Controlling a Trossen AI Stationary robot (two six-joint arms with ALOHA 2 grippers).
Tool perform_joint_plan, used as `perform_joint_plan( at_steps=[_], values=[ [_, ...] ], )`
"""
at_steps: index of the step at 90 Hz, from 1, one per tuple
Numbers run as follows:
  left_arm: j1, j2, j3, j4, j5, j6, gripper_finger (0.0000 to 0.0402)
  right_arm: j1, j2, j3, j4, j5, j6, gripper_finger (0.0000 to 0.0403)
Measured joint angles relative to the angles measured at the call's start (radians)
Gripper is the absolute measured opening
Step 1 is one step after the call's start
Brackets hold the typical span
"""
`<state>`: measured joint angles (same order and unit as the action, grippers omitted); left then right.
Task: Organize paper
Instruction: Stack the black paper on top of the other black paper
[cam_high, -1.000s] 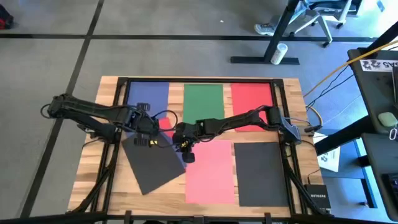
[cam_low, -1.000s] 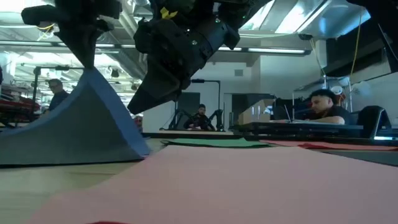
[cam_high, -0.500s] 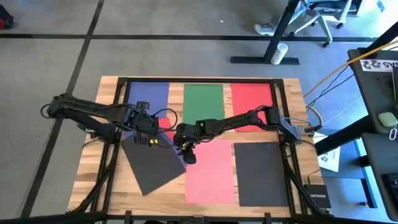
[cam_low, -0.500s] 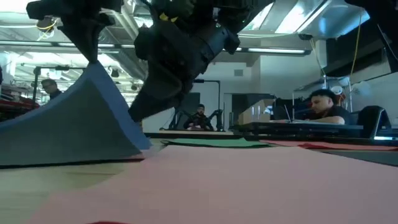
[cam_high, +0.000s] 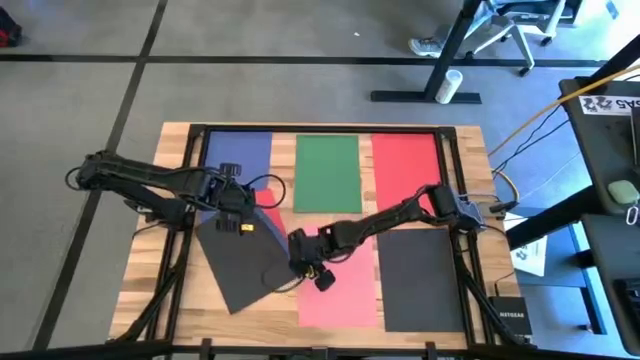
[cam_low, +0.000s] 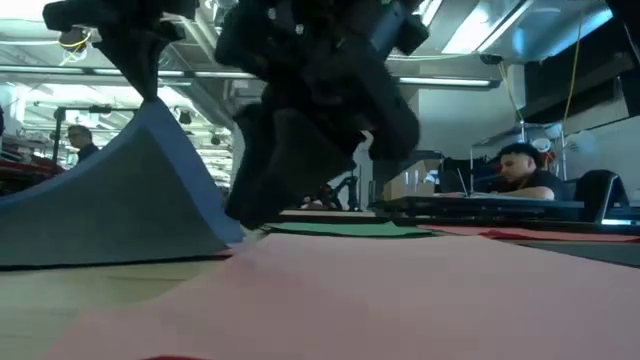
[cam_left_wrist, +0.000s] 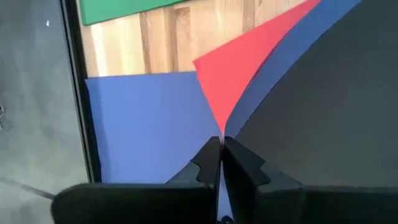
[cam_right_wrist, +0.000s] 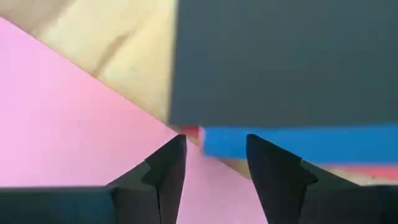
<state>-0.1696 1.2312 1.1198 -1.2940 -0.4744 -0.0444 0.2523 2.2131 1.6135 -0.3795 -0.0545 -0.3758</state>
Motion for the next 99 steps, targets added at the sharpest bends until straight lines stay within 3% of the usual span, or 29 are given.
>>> perform_joint_plan(
  at_steps=[64,99],
  values=[
    [0.000,0.000,0.000,0.002,0.015,-0.015,0.0000,0.114,0.001,0.000,0.075,0.156,0.002,0.0158],
    [-0.020,0.000,0.000,0.000,0.046,-0.038,0.0000,0.114,0.118,0.074,0.095,0.177,0.035,0.0158]
  ],
)
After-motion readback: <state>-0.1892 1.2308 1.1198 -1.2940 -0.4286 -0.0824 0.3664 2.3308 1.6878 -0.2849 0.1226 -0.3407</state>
